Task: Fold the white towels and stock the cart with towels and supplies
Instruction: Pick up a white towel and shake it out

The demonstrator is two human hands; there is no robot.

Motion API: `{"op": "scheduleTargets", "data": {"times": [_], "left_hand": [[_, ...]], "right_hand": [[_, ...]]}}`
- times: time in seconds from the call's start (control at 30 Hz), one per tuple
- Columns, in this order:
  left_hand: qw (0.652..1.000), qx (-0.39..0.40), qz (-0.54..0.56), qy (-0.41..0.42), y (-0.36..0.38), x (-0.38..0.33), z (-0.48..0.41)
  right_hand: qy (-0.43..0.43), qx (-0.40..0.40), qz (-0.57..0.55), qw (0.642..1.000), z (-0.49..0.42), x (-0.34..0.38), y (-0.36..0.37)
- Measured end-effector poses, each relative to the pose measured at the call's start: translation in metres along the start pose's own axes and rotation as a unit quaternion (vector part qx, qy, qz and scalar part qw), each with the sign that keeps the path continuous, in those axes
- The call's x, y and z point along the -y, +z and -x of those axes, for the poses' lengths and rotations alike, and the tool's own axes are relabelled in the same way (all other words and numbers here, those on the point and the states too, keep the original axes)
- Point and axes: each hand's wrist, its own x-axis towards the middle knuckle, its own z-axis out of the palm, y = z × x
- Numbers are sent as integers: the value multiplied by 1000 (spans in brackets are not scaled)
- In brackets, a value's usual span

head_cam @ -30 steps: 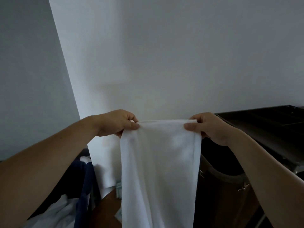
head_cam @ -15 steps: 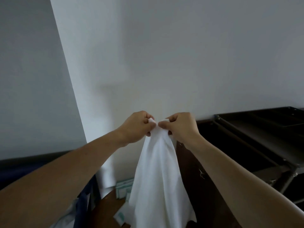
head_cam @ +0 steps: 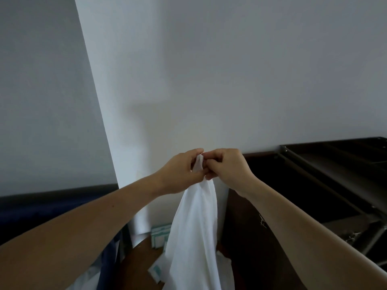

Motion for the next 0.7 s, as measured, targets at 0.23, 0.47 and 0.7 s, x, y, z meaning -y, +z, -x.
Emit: {"op": "scheduleTargets", "data": {"times": [0.23, 0.47, 0.7], "left_hand": [[994, -6, 102, -46, 0, 7, -4], [968, -61, 223, -99, -5, 2, -4], [921, -141, 353, -90, -43, -50, -36]], "right_hand": [[-18, -15, -21, 1000, 0, 0, -2], [26, -49, -96, 994, -6, -15, -10], [-13, 157, -201, 967, -13, -9, -6]]}}
